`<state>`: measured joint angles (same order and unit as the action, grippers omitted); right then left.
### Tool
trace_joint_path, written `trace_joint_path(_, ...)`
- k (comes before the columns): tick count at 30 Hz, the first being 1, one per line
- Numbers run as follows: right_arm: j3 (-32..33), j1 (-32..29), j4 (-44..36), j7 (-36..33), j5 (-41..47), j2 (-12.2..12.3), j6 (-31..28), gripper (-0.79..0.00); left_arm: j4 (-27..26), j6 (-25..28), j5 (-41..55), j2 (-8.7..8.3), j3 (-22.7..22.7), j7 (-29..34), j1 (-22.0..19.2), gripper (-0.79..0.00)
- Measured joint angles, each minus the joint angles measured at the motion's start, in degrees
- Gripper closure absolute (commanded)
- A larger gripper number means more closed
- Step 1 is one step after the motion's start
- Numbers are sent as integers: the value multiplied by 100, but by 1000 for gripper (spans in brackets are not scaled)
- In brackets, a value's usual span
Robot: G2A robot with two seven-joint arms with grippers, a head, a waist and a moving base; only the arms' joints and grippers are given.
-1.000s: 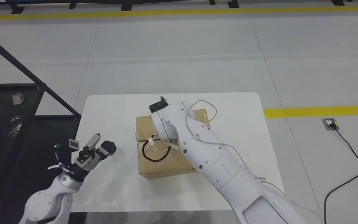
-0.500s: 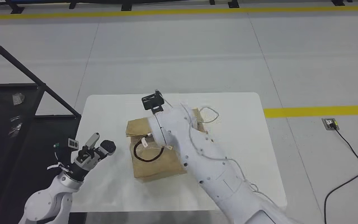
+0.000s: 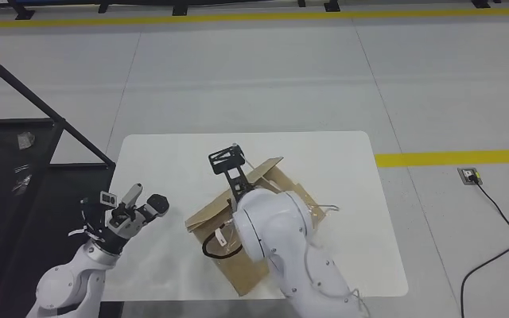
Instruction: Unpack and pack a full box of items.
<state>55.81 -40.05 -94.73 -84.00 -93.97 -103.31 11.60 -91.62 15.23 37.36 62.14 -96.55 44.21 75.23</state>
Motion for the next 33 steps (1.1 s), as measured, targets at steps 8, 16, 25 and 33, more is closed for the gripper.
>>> trace_joint_path(8,74,-98,-65,112,112,-26,-192,0,32,-406,411,8,245,431,-305,-785)
trace_joint_path(16,119,-312,-331,212,183,-33,-348,0,414,-486,-36,75,976,377,-738,-785)
trace_joint_path(25,150,-710,-801,444,116,-8,-516,0,663,-354,-394,103,1298,426,-871,-785)
trace_joint_path(33,188,-723,-742,454,87,-20,-588,0,355,-196,166,106,1135,586,-701,-785)
